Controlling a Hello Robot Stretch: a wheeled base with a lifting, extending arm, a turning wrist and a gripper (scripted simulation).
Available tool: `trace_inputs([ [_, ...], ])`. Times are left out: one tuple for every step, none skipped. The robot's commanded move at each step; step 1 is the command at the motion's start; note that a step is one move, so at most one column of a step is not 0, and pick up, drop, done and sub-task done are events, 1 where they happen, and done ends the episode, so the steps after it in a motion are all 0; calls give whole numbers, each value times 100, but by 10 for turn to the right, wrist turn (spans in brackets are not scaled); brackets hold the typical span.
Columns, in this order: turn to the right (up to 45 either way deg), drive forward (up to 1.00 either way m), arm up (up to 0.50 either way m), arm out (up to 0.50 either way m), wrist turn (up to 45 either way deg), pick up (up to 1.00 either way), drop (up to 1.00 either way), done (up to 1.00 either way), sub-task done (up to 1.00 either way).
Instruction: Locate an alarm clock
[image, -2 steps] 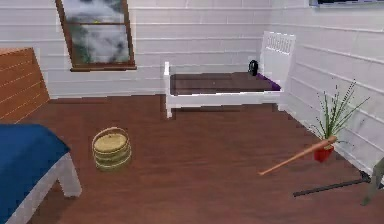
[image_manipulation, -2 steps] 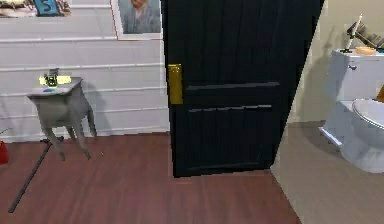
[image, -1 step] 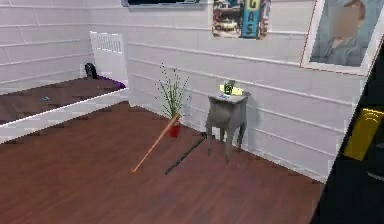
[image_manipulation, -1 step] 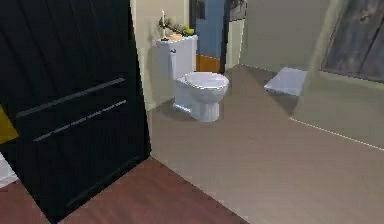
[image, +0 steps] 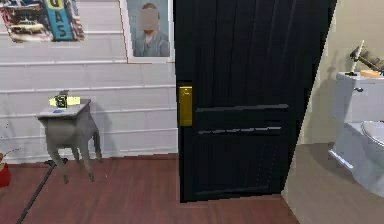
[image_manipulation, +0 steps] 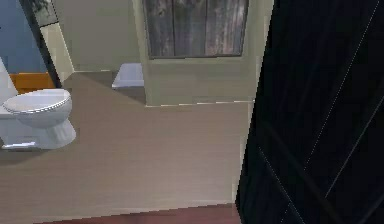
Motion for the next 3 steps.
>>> trace_inputs([
  [0, 20, 0, 0, 0, 0, 0, 0, 0],
  [-450, 0, 0, 0, 0, 0, 0, 0, 0],
  [-180, 0, 0, 0, 0, 0, 0, 0, 0],
])
